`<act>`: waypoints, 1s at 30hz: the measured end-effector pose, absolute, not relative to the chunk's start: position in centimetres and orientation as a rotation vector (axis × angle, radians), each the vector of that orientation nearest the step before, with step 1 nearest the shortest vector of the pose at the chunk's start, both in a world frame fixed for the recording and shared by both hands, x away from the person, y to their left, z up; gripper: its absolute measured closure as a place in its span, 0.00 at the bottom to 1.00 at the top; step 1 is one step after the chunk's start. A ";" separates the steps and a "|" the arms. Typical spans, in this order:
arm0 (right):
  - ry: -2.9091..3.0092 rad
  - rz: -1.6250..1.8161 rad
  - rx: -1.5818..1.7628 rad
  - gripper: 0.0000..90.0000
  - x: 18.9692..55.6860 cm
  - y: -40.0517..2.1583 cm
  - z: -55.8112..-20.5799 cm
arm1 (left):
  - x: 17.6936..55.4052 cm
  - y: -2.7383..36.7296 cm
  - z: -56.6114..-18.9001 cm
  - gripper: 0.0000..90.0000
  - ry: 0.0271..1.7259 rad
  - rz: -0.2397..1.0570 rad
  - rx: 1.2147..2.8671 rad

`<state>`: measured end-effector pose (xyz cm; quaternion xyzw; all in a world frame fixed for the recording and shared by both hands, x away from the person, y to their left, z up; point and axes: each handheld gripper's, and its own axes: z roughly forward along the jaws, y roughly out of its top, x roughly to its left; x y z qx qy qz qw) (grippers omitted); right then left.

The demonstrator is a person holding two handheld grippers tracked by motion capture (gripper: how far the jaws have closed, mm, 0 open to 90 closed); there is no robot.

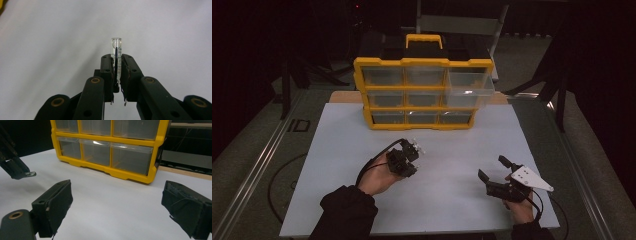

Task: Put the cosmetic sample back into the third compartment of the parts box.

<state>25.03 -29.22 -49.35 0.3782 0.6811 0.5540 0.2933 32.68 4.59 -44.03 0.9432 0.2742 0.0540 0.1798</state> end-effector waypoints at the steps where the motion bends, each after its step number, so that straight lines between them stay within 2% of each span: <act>1: 1.814 1.476 1.004 0.10 25.0 -29.2 -49.4 | 32.7 4.6 -44.0 0.90 0.773 0.153 2.662; 30: 1.815 1.479 1.009 0.10 25.0 -29.2 -49.4 | 33.5 5.2 -41.5 0.90 0.764 0.163 2.588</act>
